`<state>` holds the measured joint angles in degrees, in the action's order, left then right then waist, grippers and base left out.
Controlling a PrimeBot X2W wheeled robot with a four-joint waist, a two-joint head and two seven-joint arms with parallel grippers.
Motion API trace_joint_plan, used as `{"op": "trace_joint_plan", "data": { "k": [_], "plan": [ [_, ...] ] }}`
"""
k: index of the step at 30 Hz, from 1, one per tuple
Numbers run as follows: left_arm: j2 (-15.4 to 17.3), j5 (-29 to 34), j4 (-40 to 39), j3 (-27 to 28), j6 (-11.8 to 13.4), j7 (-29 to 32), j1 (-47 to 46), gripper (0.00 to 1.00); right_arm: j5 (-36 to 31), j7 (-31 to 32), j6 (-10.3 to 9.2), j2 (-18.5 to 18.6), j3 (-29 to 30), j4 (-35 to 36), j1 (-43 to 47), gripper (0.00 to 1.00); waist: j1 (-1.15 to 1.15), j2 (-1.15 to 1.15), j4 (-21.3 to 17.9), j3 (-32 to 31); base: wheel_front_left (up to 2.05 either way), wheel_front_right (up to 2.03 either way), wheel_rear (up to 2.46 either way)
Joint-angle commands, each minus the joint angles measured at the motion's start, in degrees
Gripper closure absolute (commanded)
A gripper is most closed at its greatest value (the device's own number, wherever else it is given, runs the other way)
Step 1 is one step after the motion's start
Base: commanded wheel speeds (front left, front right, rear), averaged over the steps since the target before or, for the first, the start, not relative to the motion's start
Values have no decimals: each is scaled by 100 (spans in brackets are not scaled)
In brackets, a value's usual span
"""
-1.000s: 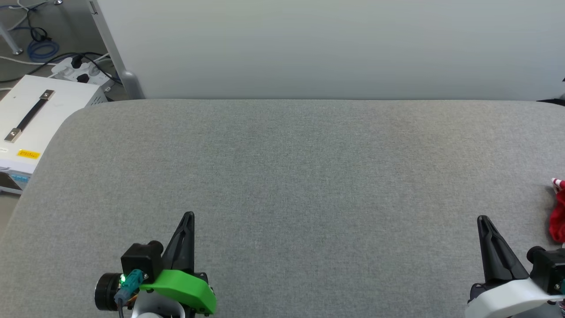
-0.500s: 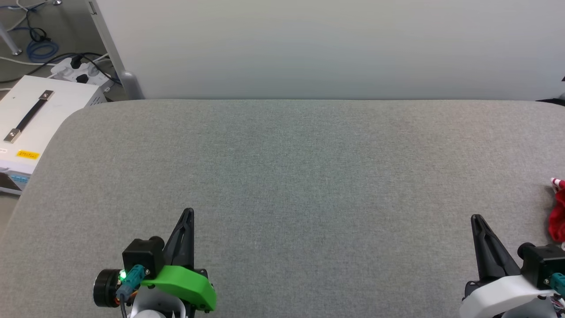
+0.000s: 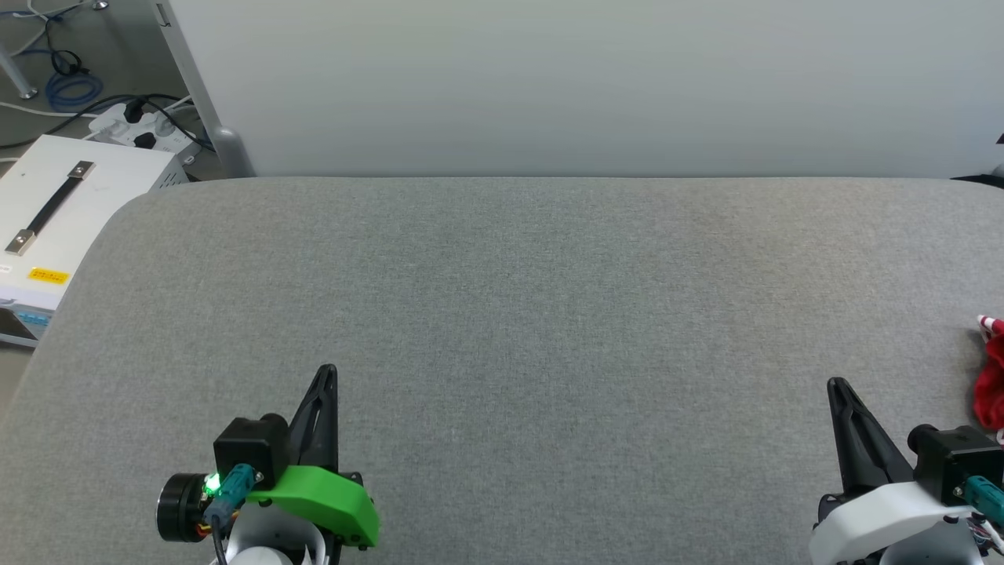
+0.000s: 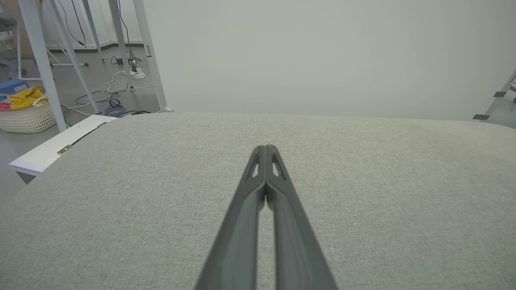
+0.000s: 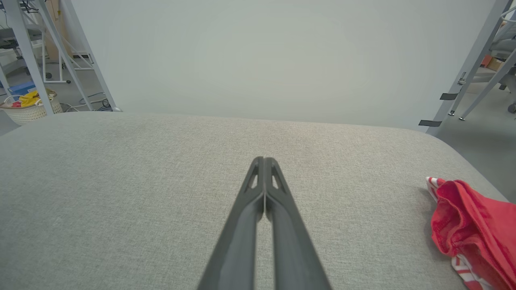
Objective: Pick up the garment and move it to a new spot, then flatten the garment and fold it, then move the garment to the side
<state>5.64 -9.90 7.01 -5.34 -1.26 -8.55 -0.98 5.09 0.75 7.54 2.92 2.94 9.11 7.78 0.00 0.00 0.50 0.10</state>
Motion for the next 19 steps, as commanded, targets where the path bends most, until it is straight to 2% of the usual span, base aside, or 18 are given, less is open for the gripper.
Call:
{"op": "trace_joint_plan", "data": {
  "k": [1, 19],
  "plan": [
    [-34, 66, -36, 27, 26, 27, 42, 100, -56, -32, -2, -1, -24, -46, -131, 100, 0, 0, -1, 0, 0, 0, 0],
    [-95, 299, -204, 155, 51, 235, 56, 100, -170, -43, -3, -2, -92, -264, -294, 100, 0, 0, -13, -3, 0, 0, 0]
  ]
}}
